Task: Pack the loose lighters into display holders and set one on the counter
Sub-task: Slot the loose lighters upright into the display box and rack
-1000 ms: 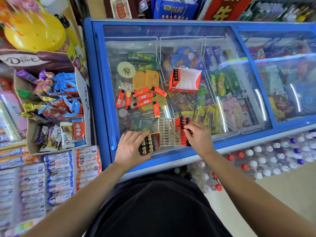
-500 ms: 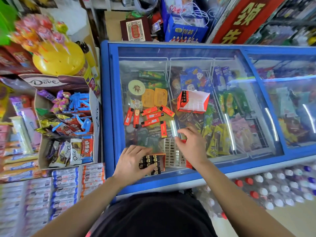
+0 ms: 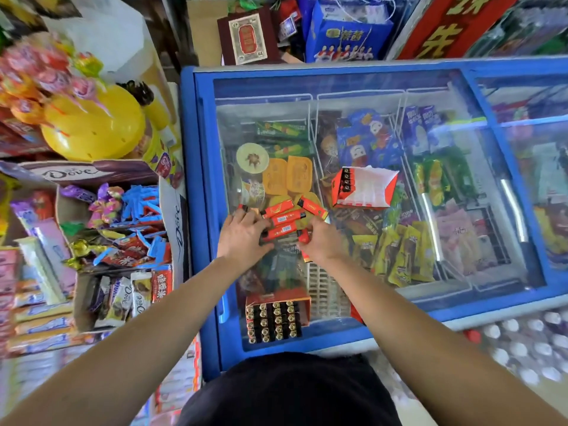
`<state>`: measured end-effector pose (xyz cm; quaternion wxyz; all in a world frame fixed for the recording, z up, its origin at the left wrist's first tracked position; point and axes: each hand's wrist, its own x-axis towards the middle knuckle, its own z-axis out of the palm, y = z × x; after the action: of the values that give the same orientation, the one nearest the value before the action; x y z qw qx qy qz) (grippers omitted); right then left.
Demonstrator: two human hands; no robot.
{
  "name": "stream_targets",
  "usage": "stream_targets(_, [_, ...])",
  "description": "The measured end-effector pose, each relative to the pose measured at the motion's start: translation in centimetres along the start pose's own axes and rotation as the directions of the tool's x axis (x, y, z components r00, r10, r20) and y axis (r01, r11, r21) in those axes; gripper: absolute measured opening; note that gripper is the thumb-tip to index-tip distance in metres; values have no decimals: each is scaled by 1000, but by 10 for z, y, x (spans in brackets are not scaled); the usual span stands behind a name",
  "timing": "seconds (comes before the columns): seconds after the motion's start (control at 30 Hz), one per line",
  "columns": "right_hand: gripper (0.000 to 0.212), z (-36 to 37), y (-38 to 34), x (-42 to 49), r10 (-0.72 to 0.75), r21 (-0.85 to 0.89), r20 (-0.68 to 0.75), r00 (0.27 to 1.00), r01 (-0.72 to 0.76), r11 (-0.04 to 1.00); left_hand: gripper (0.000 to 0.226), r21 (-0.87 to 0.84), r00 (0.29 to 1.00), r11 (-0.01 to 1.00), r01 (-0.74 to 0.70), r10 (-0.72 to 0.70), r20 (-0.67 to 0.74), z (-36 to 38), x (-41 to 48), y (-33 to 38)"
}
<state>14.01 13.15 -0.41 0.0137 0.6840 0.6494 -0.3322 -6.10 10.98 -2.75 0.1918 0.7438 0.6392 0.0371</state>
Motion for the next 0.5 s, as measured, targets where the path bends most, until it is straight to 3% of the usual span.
stream_targets(0.17, [20,6,12,-2,25,205,16,1000,-28,978,27,3,995,999,-45,45,-84,14,-13,0])
stream_targets(0.37, [34,-11,18,-26,4,465,-12,1000,2,885,16,-292,972,956,1,-70,-225,1,-35,17])
stream_targets(0.5, [25,-30,21,-48,-12,552,-64,998,46,832,23,-434,974,897,-90,-11,-224,-7,-45,32])
